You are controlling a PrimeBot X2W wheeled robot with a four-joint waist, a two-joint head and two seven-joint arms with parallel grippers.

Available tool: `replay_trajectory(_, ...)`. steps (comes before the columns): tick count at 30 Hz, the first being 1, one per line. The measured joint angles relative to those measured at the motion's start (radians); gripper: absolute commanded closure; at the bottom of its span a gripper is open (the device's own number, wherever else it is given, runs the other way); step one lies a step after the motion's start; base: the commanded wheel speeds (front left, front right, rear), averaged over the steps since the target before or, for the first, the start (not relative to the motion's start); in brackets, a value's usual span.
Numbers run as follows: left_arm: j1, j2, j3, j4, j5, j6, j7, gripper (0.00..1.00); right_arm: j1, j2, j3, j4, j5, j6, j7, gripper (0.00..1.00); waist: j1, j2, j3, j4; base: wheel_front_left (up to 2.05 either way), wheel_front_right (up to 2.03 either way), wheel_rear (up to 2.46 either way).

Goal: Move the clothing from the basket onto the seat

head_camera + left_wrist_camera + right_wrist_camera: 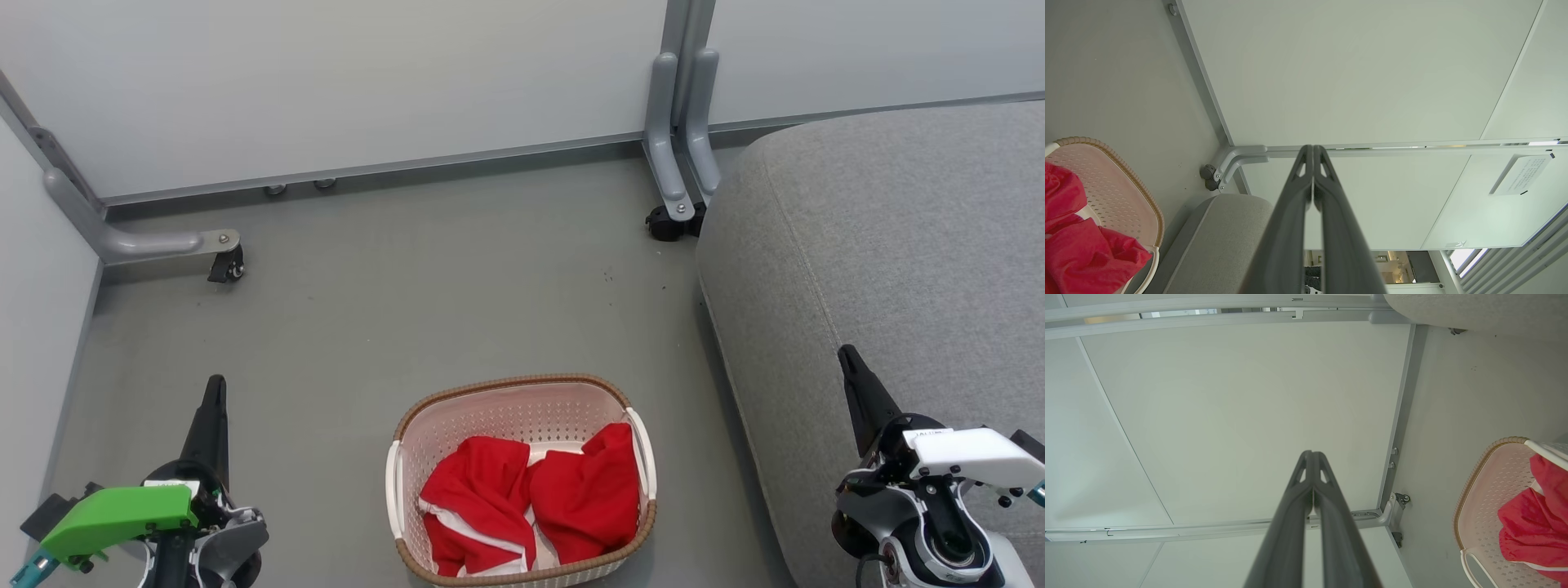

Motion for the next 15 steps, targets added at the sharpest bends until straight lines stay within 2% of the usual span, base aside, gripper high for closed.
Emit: replay_trajectory(15, 0.000, 0.000, 0.000, 0.000, 0.000, 0.000, 0.000, 1.00, 0.000, 0.000, 0.000, 0.000, 0.000, 0.000, 0.000, 1.00, 0.0000, 0.0000, 0.000, 0.000, 0.00, 0.00, 0.00)
